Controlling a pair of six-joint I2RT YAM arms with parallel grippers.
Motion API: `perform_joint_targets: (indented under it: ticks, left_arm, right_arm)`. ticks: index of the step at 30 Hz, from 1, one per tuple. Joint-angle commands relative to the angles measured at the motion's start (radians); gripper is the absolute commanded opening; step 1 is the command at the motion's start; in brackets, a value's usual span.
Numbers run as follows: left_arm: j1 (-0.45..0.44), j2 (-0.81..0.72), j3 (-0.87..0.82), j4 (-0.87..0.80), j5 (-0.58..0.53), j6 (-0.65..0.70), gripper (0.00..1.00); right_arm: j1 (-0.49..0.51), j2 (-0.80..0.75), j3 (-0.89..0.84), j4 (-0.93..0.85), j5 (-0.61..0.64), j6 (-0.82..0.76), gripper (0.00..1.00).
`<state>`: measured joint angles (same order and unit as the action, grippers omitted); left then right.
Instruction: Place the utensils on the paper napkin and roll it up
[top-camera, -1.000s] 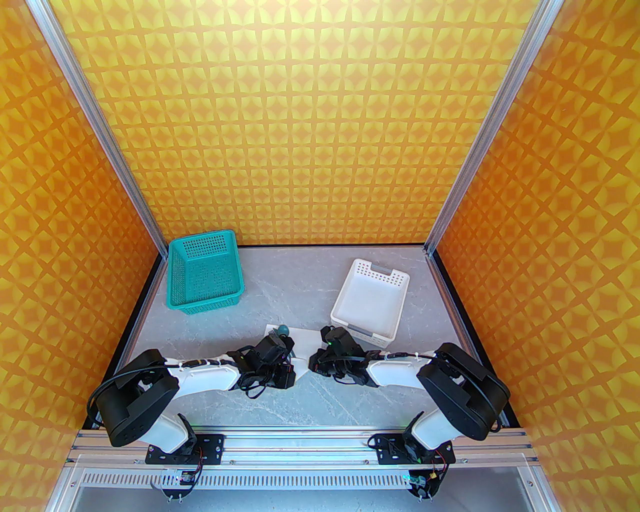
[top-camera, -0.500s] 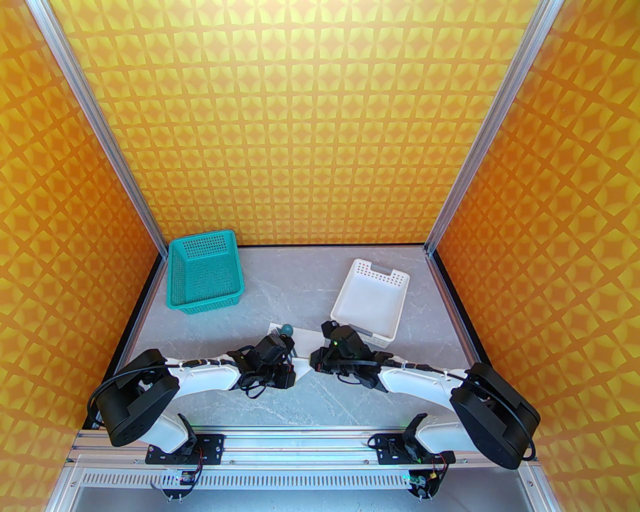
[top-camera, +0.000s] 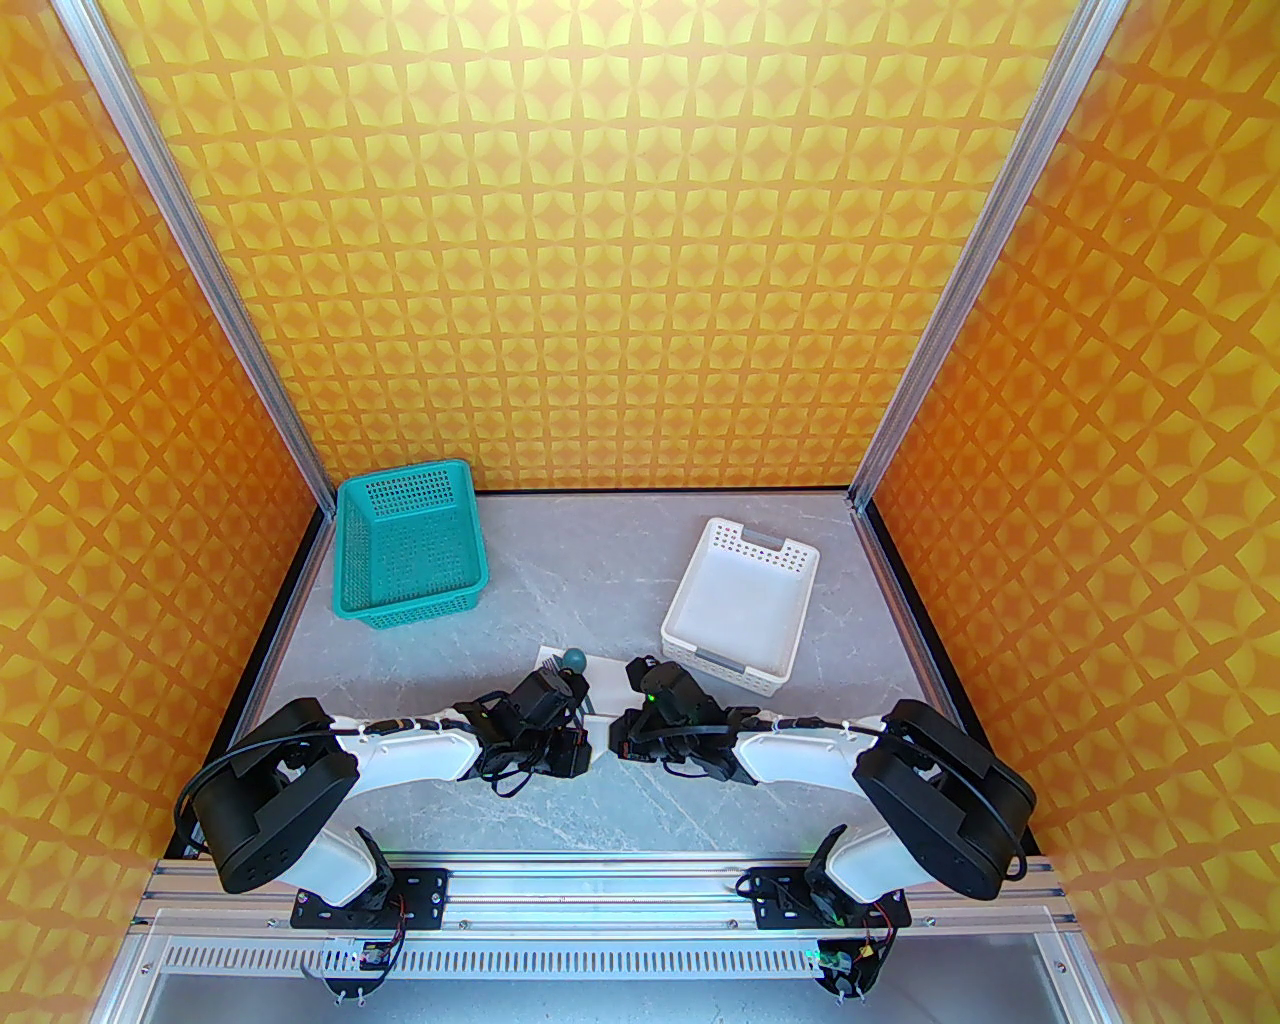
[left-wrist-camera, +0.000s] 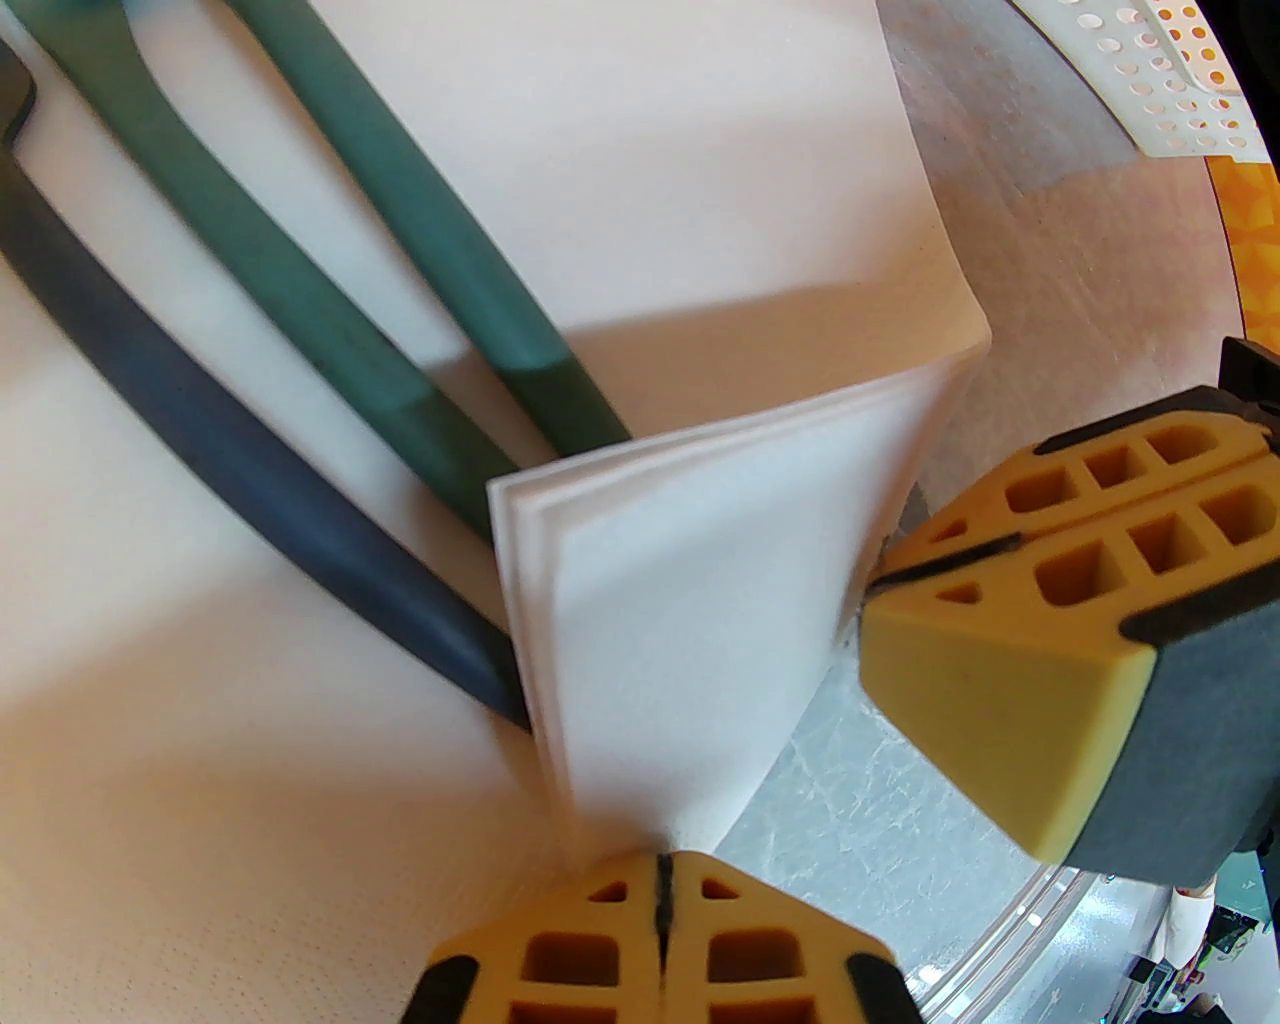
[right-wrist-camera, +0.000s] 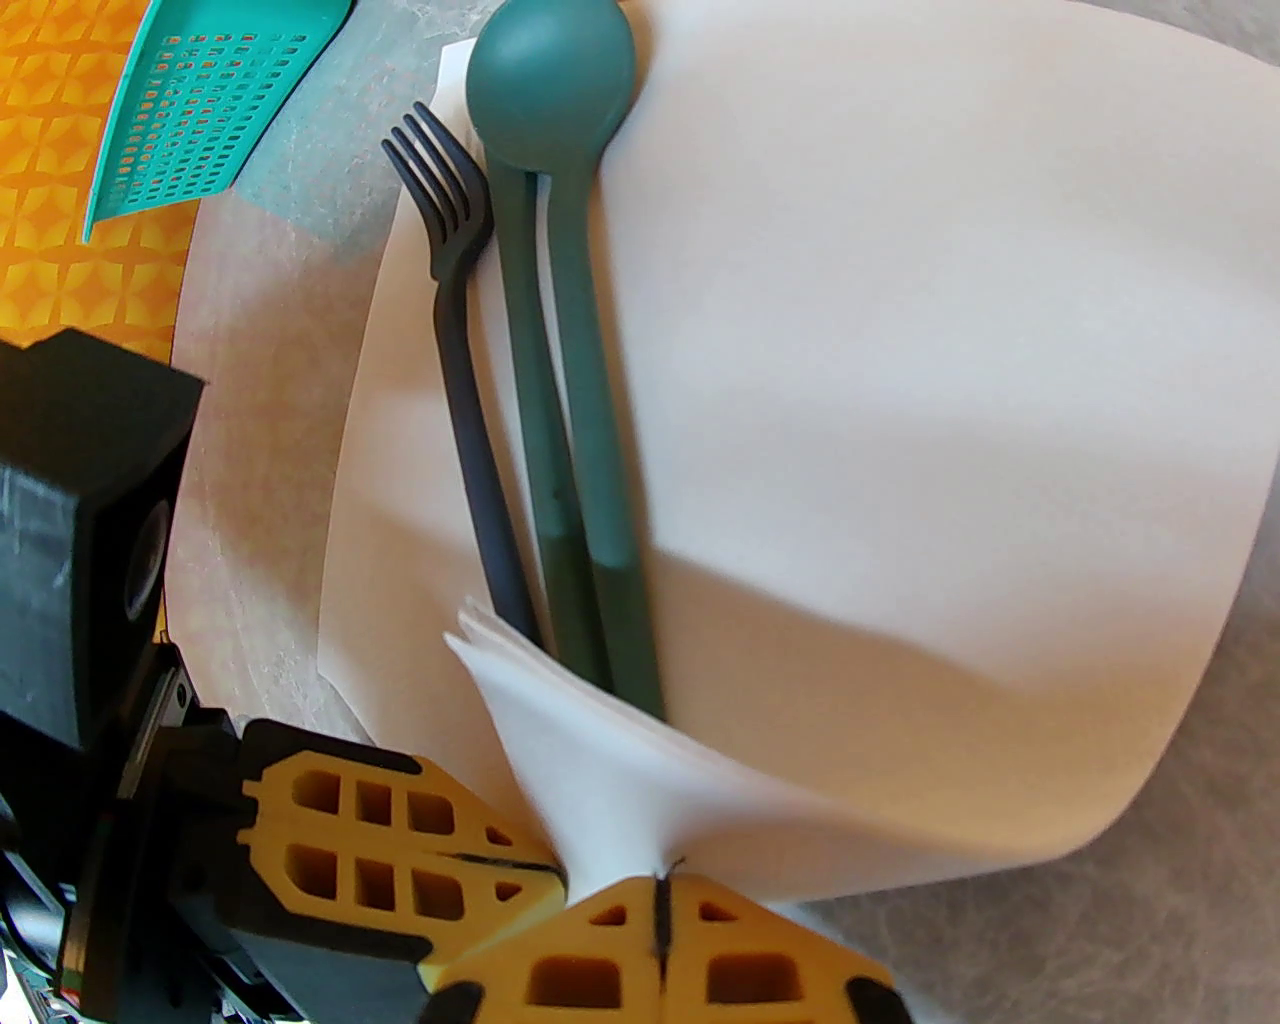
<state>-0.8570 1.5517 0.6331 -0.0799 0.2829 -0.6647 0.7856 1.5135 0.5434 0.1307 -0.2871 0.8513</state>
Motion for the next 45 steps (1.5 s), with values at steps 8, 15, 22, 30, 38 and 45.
perform_joint_targets:
  ticks: [8, 15, 22, 30, 38, 45]
  left_arm:
    - [0.008, 0.021, 0.002, -0.072, -0.030, 0.012, 0.00]
    - [0.008, 0.014, -0.002, -0.084, -0.040, 0.005, 0.00]
    - [0.008, 0.012, -0.013, -0.104, -0.051, -0.001, 0.00]
    - [0.008, 0.008, -0.032, -0.100, -0.056, -0.005, 0.00]
    - [0.007, 0.010, -0.034, -0.099, -0.060, -0.005, 0.00]
    - [0.008, 0.007, -0.038, -0.101, -0.064, -0.003, 0.00]
  right_arm:
    - [0.007, 0.063, 0.023, 0.032, -0.007, 0.015, 0.00]
    - [0.007, 0.079, 0.018, 0.010, 0.017, 0.028, 0.00]
    - [0.006, 0.054, 0.021, -0.061, 0.069, 0.008, 0.00]
    - [-0.012, 0.044, 0.023, -0.068, 0.066, -0.013, 0.00]
    - [-0.045, 0.030, 0.026, -0.066, 0.051, -0.034, 0.00]
    - [-0.084, 0.037, 0.025, -0.087, 0.052, -0.062, 0.00]
